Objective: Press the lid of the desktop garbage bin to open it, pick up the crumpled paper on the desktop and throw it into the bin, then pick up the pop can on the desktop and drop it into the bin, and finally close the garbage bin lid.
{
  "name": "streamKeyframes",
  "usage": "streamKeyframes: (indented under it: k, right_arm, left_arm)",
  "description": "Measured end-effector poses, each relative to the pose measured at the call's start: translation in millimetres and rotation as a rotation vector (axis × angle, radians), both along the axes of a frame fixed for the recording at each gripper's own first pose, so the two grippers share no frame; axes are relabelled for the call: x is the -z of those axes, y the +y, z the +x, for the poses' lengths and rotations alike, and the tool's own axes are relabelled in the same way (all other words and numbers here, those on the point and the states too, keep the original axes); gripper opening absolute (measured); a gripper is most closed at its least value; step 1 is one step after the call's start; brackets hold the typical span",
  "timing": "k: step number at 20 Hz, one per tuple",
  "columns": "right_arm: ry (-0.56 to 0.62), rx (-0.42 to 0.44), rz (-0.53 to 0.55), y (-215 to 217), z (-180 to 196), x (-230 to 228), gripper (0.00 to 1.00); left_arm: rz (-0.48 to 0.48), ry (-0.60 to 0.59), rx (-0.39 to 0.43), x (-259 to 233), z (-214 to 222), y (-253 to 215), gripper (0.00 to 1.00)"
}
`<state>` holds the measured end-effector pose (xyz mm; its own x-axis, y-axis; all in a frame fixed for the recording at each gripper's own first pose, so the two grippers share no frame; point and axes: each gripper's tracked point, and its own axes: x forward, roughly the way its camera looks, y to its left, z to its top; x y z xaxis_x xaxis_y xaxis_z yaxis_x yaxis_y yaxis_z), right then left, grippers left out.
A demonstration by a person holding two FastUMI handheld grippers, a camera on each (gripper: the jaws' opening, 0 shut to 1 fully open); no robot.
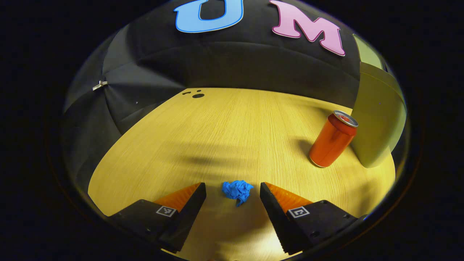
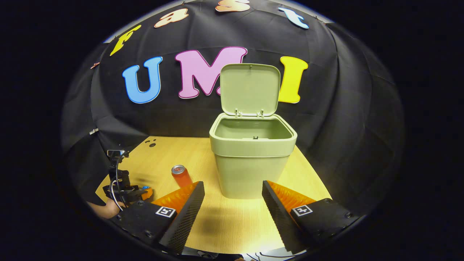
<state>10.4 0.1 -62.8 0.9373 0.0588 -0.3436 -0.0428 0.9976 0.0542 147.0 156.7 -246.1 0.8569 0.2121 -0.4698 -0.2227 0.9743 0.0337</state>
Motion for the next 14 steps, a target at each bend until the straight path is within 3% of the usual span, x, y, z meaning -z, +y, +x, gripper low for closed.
streamKeyframes:
  k: [5, 10, 13, 14]
  right_arm:
    - [0.024, -0.023, 0.001, 10, -1, 10, 1.00]
    - [0.041, -0.011, 0.006, 7, -8, 15, 1.00]
    - [0.047, 0.000, -0.004, 3, -15, 19, 1.00]
    - [0.045, 0.002, -0.008, 1, -18, 19, 1.00]
  left_arm:
    - [0.047, 0.011, 0.046, 8, 11, -12, 0.93]
    - [0.022, 0.008, 0.062, 10, 9, -17, 0.67]
    - [0.029, 0.003, 0.062, 11, 7, -15, 0.59]
    - [0.026, 0.003, 0.063, 9, 8, -15, 0.47]
